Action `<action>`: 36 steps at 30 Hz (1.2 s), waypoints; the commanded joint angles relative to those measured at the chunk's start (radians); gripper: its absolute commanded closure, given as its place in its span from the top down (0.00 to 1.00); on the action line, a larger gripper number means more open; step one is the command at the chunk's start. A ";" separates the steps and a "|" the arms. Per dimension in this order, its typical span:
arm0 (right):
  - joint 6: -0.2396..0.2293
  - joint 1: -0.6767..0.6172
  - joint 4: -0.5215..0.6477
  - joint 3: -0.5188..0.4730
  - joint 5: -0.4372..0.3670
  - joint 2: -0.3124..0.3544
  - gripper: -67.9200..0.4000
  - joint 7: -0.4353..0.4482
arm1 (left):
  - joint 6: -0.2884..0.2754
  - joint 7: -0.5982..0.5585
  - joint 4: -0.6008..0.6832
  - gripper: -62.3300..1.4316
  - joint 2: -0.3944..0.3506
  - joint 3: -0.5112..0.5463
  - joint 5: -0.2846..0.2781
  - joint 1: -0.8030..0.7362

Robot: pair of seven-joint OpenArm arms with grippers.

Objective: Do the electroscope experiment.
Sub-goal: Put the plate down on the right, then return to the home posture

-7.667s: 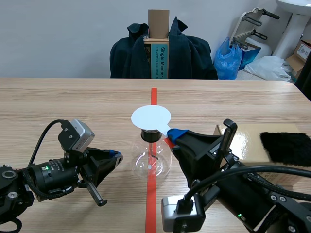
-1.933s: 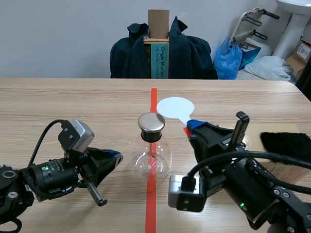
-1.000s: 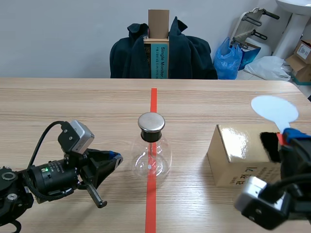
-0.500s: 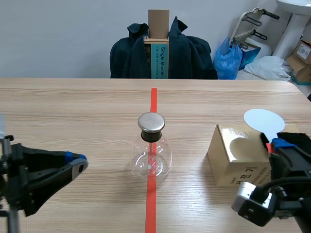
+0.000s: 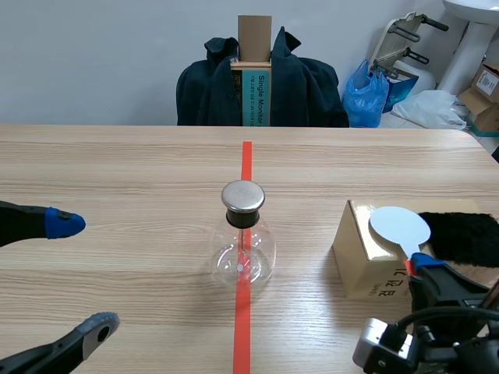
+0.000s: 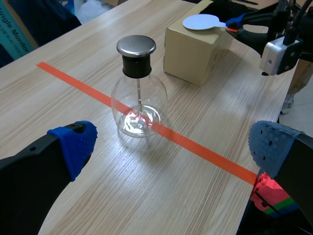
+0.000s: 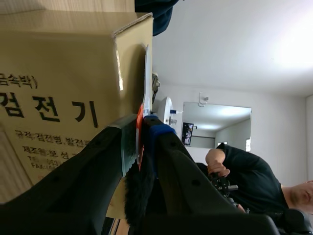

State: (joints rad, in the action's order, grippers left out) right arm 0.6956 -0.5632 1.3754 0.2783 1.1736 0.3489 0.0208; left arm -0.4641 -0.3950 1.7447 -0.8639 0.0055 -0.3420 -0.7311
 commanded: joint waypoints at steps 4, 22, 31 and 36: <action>0.015 -0.015 0.024 -0.008 -0.011 0.006 0.03 -0.007 | -0.002 -0.009 0.004 1.00 0.021 -0.003 -0.010 0.011; 0.087 -0.100 0.024 -0.010 -0.094 0.010 0.70 -0.007 | -0.002 -0.003 0.004 1.00 0.021 -0.003 -0.006 0.011; 0.087 -0.269 0.145 -0.098 -0.521 0.048 0.70 0.162 | -0.002 0.026 0.004 1.00 0.021 -0.003 -0.006 0.011; 0.077 -0.289 0.288 -0.177 -0.876 0.074 0.70 0.237 | -0.002 0.026 0.004 1.00 0.021 -0.003 -0.006 0.011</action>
State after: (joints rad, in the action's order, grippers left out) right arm 0.7216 -0.8734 1.6352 0.1139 0.3130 0.3988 0.2489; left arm -0.4644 -0.3500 1.7428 -0.8505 0.0051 -0.3412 -0.7227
